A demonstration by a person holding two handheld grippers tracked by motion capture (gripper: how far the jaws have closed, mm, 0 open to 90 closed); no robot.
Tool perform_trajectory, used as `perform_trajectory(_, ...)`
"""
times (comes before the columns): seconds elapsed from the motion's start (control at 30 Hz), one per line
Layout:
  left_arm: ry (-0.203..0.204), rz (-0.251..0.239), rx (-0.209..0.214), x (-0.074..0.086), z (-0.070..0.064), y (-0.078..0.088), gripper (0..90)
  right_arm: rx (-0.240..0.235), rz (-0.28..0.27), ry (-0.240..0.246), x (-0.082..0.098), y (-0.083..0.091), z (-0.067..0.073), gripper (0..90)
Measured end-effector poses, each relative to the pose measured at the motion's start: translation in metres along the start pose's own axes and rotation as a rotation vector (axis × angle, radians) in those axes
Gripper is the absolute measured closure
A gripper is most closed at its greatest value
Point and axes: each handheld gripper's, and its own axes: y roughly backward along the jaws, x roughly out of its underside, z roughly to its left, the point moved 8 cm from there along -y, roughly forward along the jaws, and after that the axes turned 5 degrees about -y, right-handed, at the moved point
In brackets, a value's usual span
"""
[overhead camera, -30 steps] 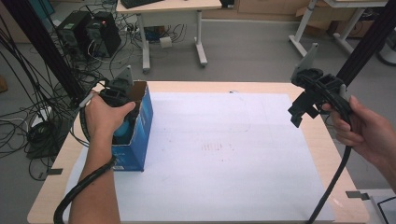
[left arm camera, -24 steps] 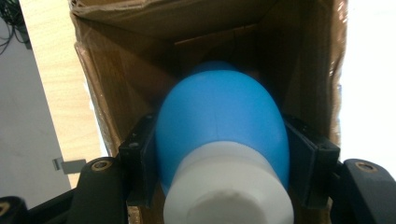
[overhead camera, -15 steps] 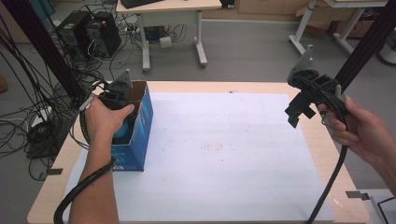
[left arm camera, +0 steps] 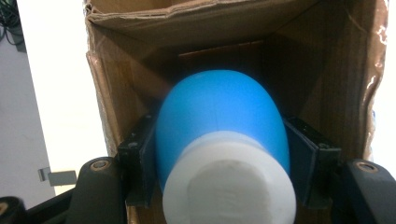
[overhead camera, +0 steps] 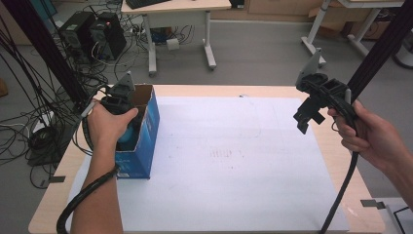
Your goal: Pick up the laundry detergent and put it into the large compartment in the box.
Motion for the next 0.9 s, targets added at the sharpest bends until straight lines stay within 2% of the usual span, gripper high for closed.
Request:
perform_trajectory(0.47, 0.019, -0.002, 0.001, -0.0001, 0.0006, -0.0009, 35.7, 0.001, 0.002, -0.003, 0.0004, 0.0, 0.0003, 3.6)
perform_trajectory(0.9, 0.041, -0.02, 0.034, 0.0025, 0.0029, -0.0009, 28.6, -0.003, -0.003, 0.002, 0.0023, -0.0004, -0.0012, 3.6)
